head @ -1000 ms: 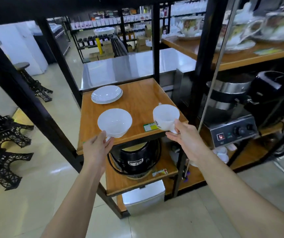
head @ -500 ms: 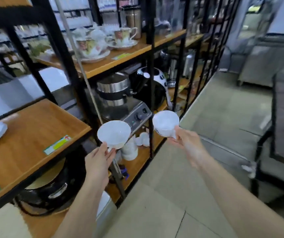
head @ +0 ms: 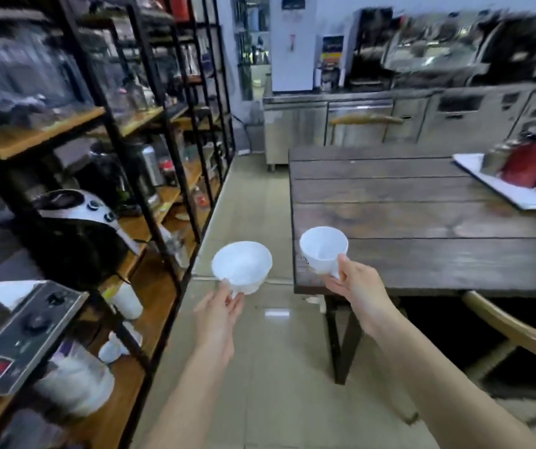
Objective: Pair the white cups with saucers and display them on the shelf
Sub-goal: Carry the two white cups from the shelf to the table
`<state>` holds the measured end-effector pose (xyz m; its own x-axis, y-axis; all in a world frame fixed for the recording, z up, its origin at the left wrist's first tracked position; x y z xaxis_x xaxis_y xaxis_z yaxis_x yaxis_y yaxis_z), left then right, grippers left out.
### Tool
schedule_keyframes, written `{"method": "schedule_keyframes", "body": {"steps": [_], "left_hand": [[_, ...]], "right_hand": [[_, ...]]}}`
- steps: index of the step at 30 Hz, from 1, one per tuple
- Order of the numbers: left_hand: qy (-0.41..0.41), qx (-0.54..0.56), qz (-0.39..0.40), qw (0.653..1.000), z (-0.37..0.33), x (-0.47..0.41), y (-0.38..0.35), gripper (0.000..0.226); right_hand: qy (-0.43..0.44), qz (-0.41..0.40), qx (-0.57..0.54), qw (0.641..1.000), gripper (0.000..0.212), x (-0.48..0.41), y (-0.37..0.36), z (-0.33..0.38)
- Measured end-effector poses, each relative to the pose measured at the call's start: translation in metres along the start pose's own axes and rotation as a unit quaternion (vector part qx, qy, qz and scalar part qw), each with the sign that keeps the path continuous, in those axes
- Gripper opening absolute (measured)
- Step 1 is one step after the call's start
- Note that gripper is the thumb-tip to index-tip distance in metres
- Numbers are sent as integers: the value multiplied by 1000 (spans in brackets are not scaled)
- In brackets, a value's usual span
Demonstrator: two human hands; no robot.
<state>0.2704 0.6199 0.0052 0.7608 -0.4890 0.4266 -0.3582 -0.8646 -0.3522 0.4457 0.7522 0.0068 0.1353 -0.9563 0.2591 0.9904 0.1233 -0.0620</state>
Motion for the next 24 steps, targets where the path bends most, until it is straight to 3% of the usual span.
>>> {"method": "schedule_keyframes", "body": {"steps": [5, 11, 20, 24], "left_hand": [[76, 5, 37, 996, 60, -6, -103, 23], [115, -31, 49, 992, 105, -40, -172, 33], [136, -81, 48, 986, 138, -121, -261, 32], [151, -104, 52, 982, 135, -149, -305, 20]], "right_hand": [[22, -70, -21, 997, 38, -61, 73, 9], [9, -136, 4, 991, 42, -124, 125, 3], [-43, -172, -11, 984, 40, -236, 145, -8], [-45, -191, 2, 980, 43, -287, 147, 3]]}}
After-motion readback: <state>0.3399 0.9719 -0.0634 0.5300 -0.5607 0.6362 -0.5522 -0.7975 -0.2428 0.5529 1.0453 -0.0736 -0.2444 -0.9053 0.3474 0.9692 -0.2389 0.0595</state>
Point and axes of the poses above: each hand's wrist, its own x-axis away from the middle knuckle, its own y-axis out of the back of the hand, z = x × y, the point moved 3 cm from there along -x, towards the middle knuckle, and after that the axes turned 7 degrees about -z, right-handed, at the moved point
